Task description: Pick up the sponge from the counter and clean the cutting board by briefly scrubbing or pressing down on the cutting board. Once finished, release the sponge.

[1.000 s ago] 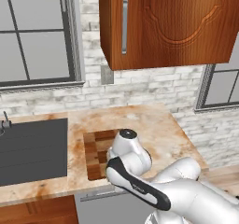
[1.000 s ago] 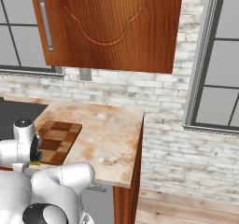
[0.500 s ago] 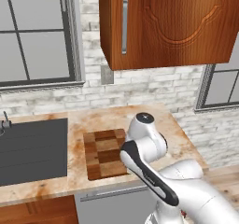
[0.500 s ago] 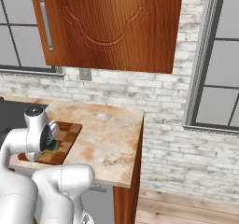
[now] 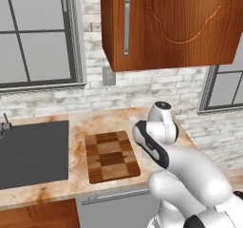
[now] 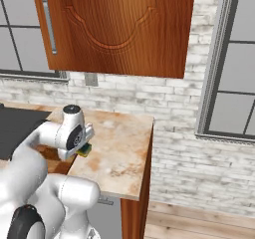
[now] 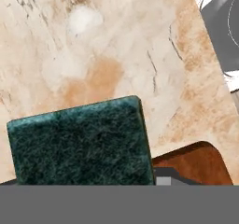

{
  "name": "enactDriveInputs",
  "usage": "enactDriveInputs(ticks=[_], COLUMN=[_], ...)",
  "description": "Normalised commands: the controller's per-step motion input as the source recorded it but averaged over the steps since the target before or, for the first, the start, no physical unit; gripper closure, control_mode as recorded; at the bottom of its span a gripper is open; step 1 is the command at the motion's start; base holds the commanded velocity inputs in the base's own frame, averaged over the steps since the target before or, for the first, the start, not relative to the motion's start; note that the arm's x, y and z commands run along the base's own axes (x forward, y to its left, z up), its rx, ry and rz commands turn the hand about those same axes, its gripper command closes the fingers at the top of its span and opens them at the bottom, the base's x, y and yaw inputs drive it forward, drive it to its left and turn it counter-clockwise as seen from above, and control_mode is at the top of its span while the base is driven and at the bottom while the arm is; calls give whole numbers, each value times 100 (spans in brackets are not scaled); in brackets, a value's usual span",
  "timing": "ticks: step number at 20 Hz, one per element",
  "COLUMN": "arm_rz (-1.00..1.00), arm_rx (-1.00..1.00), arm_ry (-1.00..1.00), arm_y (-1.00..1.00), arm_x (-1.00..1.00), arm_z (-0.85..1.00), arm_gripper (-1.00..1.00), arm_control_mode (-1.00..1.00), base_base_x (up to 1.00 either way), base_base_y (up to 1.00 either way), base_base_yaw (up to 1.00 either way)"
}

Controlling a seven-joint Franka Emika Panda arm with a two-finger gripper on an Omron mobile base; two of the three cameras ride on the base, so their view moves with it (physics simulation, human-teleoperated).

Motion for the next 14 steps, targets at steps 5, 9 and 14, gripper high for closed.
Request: enactDriveInputs(ticks=[5, 9, 14], arm_rz=[-14, -2, -1], arm_rx=[0, 1, 0], arm_ry=[13, 12, 9], arm_y=[-69, -47, -28], arm_x=[62, 37, 24], arm_z=[-11, -24, -47], arm_gripper=[100, 100, 100], arm_control_mode=[-100, -100, -100], base_base_x=[0, 0, 0], base_base_y=[0, 0, 0], base_base_yaw=[0, 0, 0])
